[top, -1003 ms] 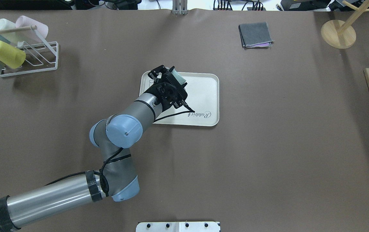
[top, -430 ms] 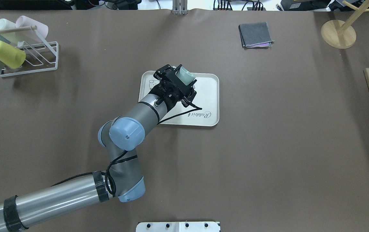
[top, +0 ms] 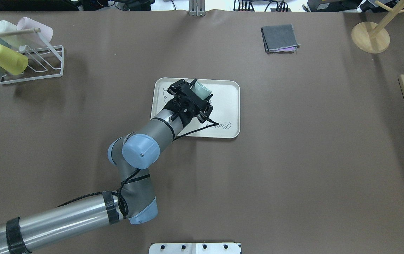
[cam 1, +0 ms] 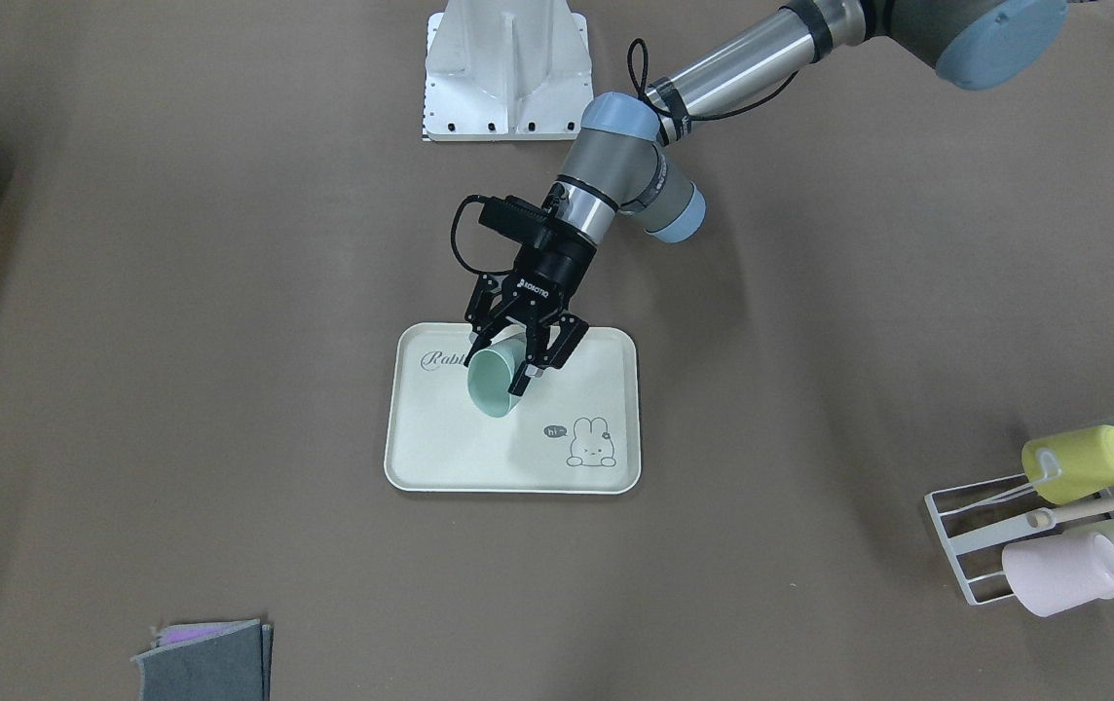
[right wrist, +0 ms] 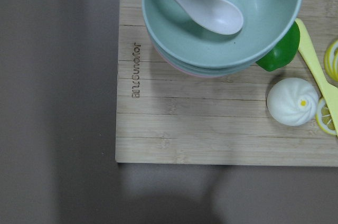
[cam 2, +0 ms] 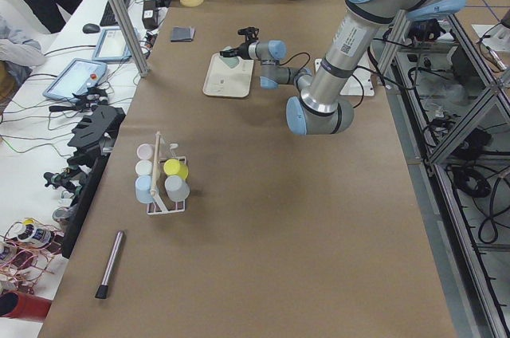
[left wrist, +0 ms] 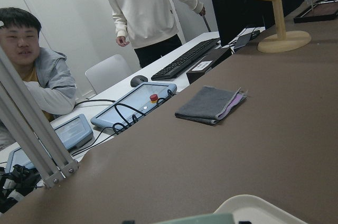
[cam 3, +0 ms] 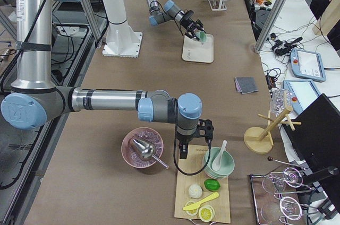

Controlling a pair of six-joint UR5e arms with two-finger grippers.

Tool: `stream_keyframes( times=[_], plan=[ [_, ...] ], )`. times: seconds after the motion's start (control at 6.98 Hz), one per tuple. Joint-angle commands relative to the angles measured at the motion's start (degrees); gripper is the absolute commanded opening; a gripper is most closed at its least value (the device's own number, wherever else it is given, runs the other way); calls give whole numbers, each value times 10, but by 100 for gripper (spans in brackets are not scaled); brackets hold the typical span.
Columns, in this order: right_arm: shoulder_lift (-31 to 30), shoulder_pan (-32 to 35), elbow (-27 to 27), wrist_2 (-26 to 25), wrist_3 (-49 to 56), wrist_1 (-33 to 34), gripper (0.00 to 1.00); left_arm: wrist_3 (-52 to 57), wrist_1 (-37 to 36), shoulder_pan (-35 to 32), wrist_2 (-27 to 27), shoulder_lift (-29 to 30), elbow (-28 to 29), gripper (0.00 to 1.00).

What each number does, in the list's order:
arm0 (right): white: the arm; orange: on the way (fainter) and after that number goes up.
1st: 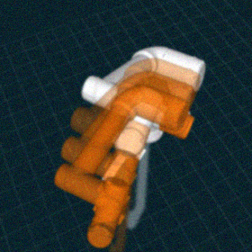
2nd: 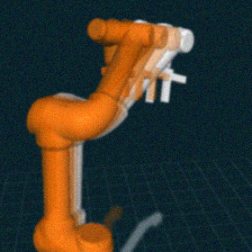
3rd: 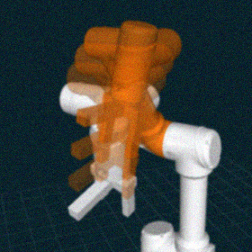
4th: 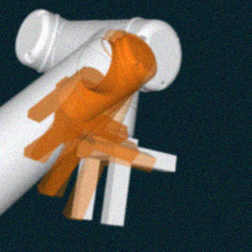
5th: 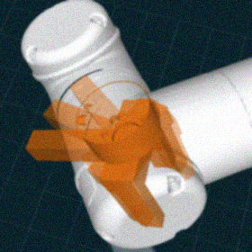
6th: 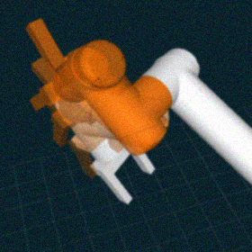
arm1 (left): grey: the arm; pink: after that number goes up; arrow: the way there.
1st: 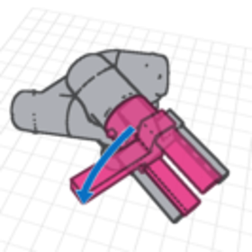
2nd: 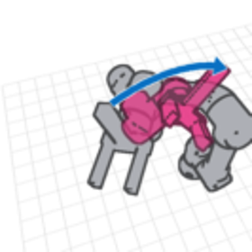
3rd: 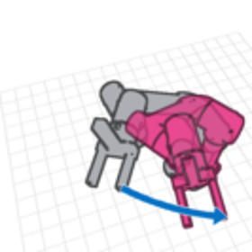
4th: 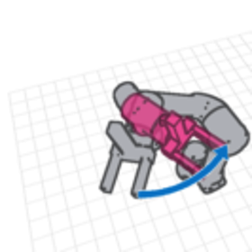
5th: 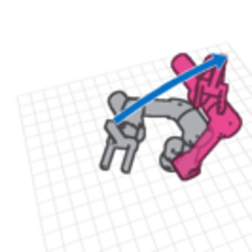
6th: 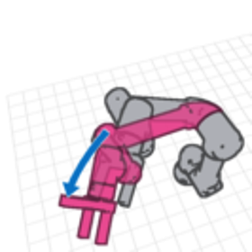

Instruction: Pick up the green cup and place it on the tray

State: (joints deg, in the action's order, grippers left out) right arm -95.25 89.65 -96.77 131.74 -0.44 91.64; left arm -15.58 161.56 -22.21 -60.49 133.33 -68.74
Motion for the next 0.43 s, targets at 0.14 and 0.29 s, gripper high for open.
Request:
stream_keyframes(
  times=[0.14,0.29],
  plan=[
    [1,-2,0,-1,0,0,100,-1,28,2,1,-3,26,70],
    [1,-3,0,-1,0,0,100,-1,29,2,1,-3,26,70]
  ],
)
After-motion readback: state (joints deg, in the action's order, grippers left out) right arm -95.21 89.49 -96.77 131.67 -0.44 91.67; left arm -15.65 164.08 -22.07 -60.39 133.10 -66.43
